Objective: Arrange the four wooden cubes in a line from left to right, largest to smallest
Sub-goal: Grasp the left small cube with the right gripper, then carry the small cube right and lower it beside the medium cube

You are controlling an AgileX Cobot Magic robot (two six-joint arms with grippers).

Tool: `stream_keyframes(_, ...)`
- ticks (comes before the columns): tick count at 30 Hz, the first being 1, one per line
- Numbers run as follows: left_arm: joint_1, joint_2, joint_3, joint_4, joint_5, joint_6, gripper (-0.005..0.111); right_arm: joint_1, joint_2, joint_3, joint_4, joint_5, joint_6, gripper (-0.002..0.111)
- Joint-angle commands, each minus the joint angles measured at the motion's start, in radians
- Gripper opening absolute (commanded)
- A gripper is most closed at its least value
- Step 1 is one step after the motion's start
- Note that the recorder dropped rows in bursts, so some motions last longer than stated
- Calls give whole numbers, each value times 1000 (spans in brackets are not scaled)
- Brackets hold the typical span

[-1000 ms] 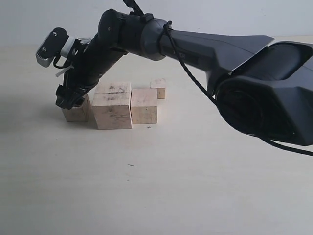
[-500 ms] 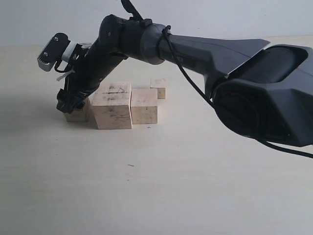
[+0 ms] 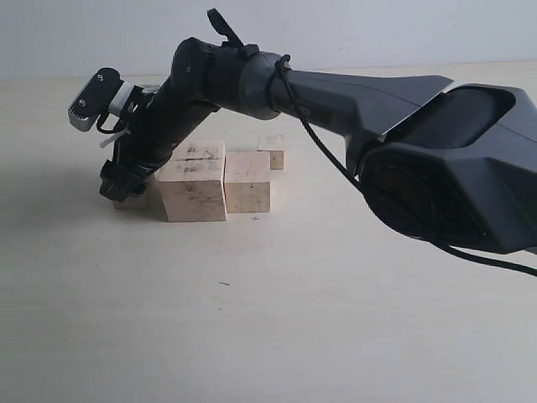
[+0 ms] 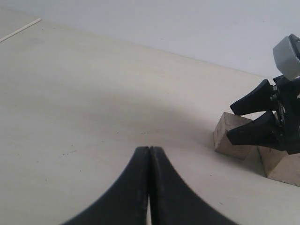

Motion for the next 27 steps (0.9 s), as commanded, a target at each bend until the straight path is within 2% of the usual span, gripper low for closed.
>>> stream_keyframes(1, -7, -6, 0, -2, -3, 3, 0, -5, 6, -6, 9, 3, -1, 51)
stream_keyframes(6, -7, -6, 0, -2, -3, 3, 0, -5, 6, -6, 9, 24, -1, 15)
stream_keyframes(9, -7, -6, 0, -2, -3, 3, 0, -5, 6, -6, 9, 31, -5, 1)
stream_keyframes(23, -7, -6, 0, -2, -3, 3, 0, -5, -117, -6, 16, 40, -6, 0)
stream_keyframes(27, -7, -6, 0, -2, -3, 3, 0, -6, -206, -10, -133, 94, 133, 0)
